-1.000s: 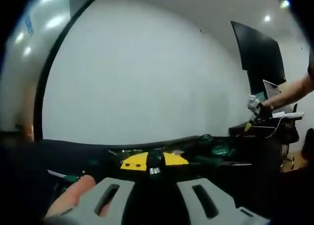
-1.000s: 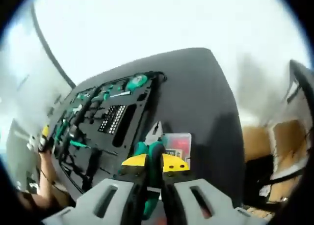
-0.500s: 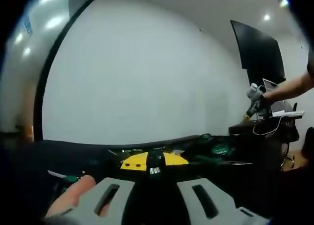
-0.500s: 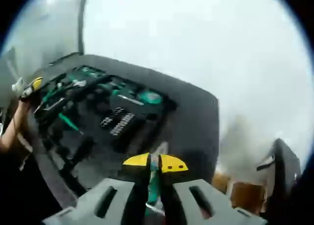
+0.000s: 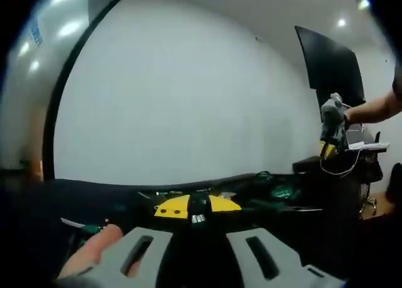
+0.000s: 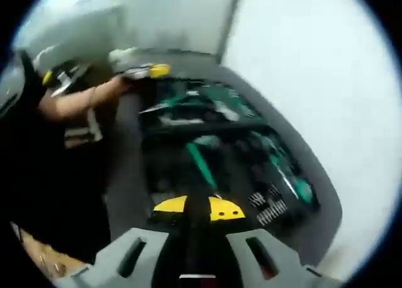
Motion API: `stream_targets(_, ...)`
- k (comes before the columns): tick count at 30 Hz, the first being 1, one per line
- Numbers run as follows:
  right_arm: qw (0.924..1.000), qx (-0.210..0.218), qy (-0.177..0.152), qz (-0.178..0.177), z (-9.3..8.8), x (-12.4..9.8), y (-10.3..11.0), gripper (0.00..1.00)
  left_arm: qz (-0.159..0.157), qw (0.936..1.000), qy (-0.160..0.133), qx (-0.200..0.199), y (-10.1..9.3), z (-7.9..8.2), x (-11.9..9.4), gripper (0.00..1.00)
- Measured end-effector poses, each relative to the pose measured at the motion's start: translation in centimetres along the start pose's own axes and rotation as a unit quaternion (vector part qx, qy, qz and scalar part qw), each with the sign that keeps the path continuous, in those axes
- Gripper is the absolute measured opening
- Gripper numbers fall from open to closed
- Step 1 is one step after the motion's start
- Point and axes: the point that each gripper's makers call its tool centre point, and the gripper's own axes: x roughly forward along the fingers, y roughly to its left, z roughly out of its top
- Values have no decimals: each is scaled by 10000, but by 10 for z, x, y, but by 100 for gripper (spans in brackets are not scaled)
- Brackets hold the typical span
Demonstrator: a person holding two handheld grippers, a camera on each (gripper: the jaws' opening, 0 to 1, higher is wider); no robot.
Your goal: Pick up the tools and put them into their designated positions in the toolbox.
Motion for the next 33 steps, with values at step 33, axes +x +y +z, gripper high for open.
stream_targets(33, 9902, 697, 486, 1105, -11, 12, 11, 5, 12, 10000, -29, -3, 2, 1, 0, 11)
